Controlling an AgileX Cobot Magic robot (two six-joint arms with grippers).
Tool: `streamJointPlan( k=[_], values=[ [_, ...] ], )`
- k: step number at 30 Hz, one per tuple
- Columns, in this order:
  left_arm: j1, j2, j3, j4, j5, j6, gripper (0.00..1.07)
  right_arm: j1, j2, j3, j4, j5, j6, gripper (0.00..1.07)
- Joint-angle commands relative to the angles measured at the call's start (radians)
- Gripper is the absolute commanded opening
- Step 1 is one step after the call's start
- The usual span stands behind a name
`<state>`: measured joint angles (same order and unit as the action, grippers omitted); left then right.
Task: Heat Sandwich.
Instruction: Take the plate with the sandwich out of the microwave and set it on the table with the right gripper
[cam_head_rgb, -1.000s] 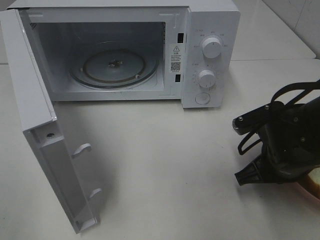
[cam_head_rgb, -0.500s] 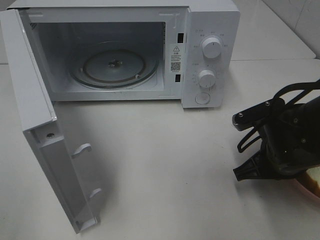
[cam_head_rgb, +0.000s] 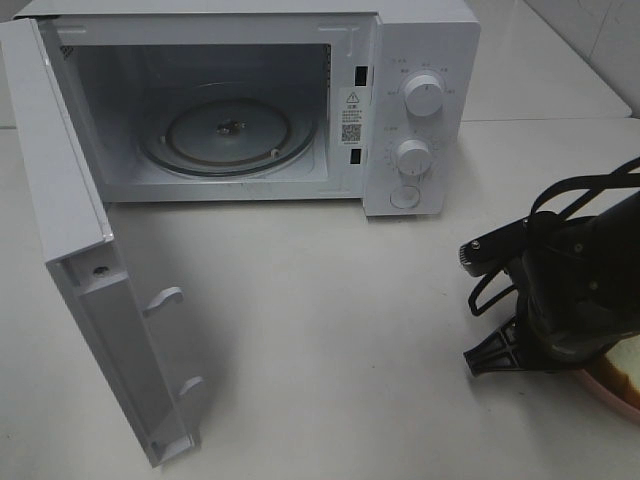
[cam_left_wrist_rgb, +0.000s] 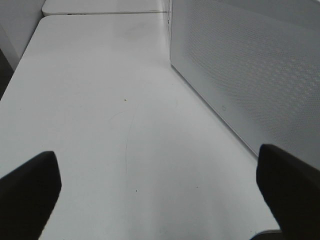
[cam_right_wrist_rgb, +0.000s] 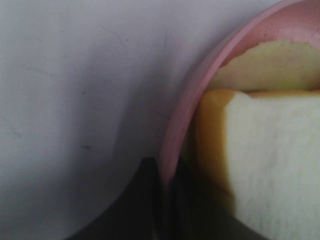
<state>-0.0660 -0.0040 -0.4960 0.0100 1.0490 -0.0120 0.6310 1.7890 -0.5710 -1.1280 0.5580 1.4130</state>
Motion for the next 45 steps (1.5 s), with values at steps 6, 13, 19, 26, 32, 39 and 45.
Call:
streamJointPlan(
  k=[6, 13, 19, 26, 32, 39, 45],
  values=[
    [0.003, -0.017, 0.003, 0.001, -0.013, -0.001, 1.00, -0.003, 0.000, -0.001, 0.017, 0.004, -0.025, 0.15],
    [0.003, -0.017, 0.003, 0.001, -0.013, -0.001, 1.00, -0.003, -0.033, -0.001, 0.055, -0.082, -0.063, 0.53],
    [0.003, -0.017, 0.003, 0.001, -0.013, -0.001, 1.00, -0.003, -0.052, -0.001, 0.113, -0.084, -0.154, 0.83],
    [0.003, -0.017, 0.003, 0.001, -0.013, -0.001, 1.00, -0.003, -0.114, -0.001, 0.233, -0.089, -0.336, 0.84],
    [0.003, -0.017, 0.003, 0.001, -0.013, -0.001, 1.00, -0.003, -0.246, -0.001, 0.378, -0.072, -0.531, 0.82],
    [0.003, -0.017, 0.003, 0.001, -0.013, -0.001, 1.00, -0.001, -0.486, -0.001, 0.605, 0.041, -0.851, 0.81],
    [0.003, -0.017, 0.003, 0.001, -0.013, -0.001, 1.00, -0.001, -0.628, -0.002, 0.764, 0.133, -1.044, 0.81]
  ],
)
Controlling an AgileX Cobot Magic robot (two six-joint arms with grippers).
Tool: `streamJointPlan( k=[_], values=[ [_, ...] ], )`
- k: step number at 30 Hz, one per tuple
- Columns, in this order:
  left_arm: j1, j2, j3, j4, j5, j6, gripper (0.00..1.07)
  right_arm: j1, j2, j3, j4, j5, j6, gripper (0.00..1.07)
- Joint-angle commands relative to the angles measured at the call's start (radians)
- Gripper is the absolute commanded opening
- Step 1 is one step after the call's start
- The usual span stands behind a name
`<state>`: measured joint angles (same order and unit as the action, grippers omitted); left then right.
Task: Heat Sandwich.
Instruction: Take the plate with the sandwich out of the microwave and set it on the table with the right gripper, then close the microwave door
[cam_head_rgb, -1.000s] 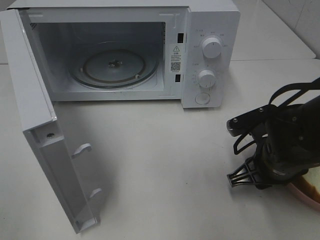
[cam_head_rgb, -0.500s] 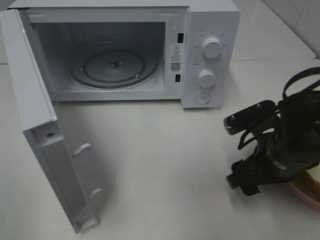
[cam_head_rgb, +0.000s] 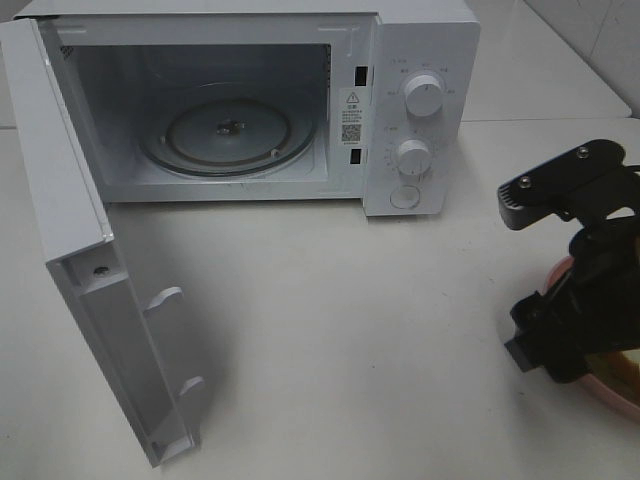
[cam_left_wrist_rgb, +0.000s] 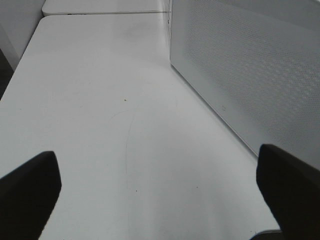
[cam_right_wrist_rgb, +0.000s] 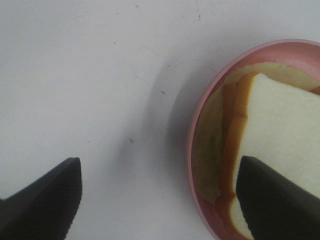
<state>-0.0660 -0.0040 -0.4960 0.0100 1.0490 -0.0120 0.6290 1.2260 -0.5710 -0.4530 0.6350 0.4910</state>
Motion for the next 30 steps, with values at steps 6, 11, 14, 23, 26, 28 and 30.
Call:
streamJointPlan(
  k=[6, 11, 14, 23, 26, 28, 30],
  values=[
    [0.003, -0.017, 0.003, 0.001, -0.013, -0.001, 1.00, 0.001, -0.257, -0.055, 0.226, 0.198, -0.272, 0.81],
    [0.003, -0.017, 0.003, 0.001, -0.013, -0.001, 1.00, 0.001, -0.368, -0.123, 0.260, 0.317, -0.312, 0.81],
    [0.003, -0.017, 0.003, 0.001, -0.013, -0.001, 1.00, 0.001, -0.410, -0.149, 0.262, 0.359, -0.315, 0.81],
    [0.003, -0.017, 0.003, 0.001, -0.013, -0.001, 1.00, 0.001, -0.573, -0.191, 0.261, 0.506, -0.332, 0.80],
    [0.003, -0.017, 0.003, 0.001, -0.013, -0.001, 1.00, -0.001, -0.665, -0.190, 0.258, 0.559, -0.332, 0.80],
    [0.003, -0.017, 0.003, 0.001, -0.013, -0.001, 1.00, -0.028, -0.702, -0.183, 0.263, 0.575, -0.332, 0.79],
    [0.003, -0.017, 0.003, 0.001, -0.013, -0.001, 1.00, -0.089, -0.741, -0.181, 0.264, 0.596, -0.335, 0.79]
  ],
)
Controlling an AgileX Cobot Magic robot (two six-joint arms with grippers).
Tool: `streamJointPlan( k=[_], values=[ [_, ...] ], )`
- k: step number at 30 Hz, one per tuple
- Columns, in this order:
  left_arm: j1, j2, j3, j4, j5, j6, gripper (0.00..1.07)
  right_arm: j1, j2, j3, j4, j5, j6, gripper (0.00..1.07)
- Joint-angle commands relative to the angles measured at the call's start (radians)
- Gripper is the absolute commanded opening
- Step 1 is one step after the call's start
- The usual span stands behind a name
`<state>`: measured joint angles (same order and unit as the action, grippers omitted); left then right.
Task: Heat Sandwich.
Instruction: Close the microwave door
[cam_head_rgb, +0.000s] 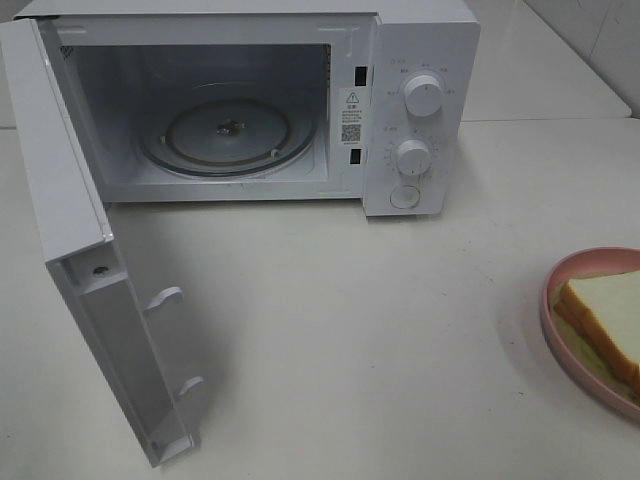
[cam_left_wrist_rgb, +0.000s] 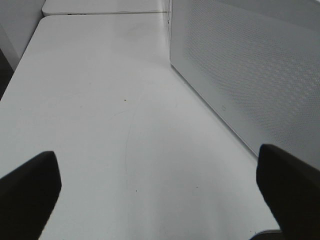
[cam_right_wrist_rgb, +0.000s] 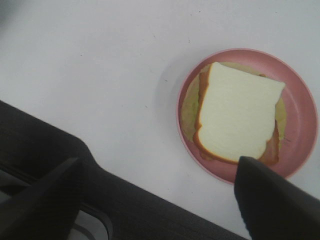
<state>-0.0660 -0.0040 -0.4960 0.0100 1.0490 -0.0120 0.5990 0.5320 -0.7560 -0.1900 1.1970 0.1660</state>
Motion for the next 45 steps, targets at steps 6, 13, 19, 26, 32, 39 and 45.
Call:
streamJointPlan(
  k=[6, 13, 19, 26, 32, 39, 45],
  values=[
    [0.003, -0.017, 0.003, 0.001, -0.013, -0.001, 1.00, -0.277, -0.200, 0.005, 0.039, 0.040, -0.070, 0.77],
    [0.003, -0.017, 0.003, 0.001, -0.013, -0.001, 1.00, -0.396, -0.336, 0.065, 0.081, 0.012, -0.080, 0.77],
    [0.003, -0.017, 0.003, 0.001, -0.013, -0.001, 1.00, -0.495, -0.464, 0.167, 0.112, -0.020, -0.083, 0.76],
    [0.003, -0.017, 0.003, 0.001, -0.013, -0.001, 1.00, -0.541, -0.565, 0.215, 0.120, -0.070, -0.086, 0.76],
    [0.003, -0.017, 0.003, 0.001, -0.013, -0.001, 1.00, -0.541, -0.563, 0.219, 0.122, -0.095, -0.093, 0.76],
    [0.003, -0.017, 0.003, 0.001, -0.013, -0.001, 1.00, -0.541, -0.563, 0.254, 0.129, -0.158, -0.099, 0.76],
    [0.003, -0.017, 0.003, 0.001, -0.013, -0.001, 1.00, -0.541, -0.563, 0.254, 0.129, -0.158, -0.099, 0.76]
  ],
)
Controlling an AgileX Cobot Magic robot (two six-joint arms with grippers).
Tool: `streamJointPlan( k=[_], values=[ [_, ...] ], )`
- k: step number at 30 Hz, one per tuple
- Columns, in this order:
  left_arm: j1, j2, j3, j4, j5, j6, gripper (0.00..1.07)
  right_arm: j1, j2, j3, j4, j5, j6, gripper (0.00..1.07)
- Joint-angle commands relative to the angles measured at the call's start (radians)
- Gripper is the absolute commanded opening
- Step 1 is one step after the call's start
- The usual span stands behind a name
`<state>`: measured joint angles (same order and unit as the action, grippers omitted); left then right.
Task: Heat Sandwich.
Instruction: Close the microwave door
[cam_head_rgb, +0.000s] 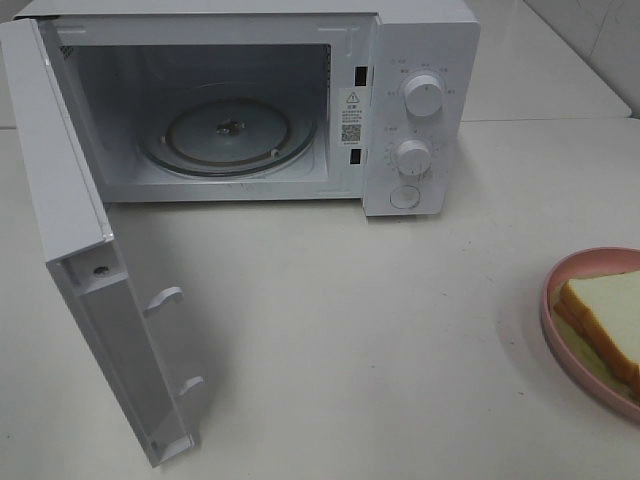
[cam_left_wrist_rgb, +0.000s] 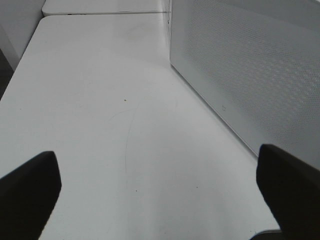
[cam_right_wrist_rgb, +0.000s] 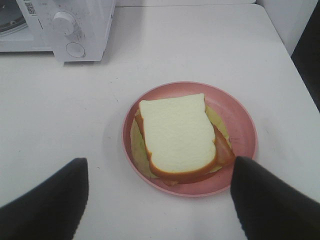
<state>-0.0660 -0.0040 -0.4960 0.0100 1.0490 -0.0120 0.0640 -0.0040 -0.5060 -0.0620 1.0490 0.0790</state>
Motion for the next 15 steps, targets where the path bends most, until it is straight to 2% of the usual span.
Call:
streamJointPlan(
  k=[1, 15],
  values=[
    [0.003, -0.017, 0.003, 0.001, -0.013, -0.001, 1.00, -0.006, -0.027, 0.004, 0.001, -0.010, -0.012, 0.76],
    [0.003, -0.017, 0.003, 0.001, -0.013, -0.001, 1.00, -0.006, -0.027, 0.004, 0.001, -0.010, -0.012, 0.76]
  ],
)
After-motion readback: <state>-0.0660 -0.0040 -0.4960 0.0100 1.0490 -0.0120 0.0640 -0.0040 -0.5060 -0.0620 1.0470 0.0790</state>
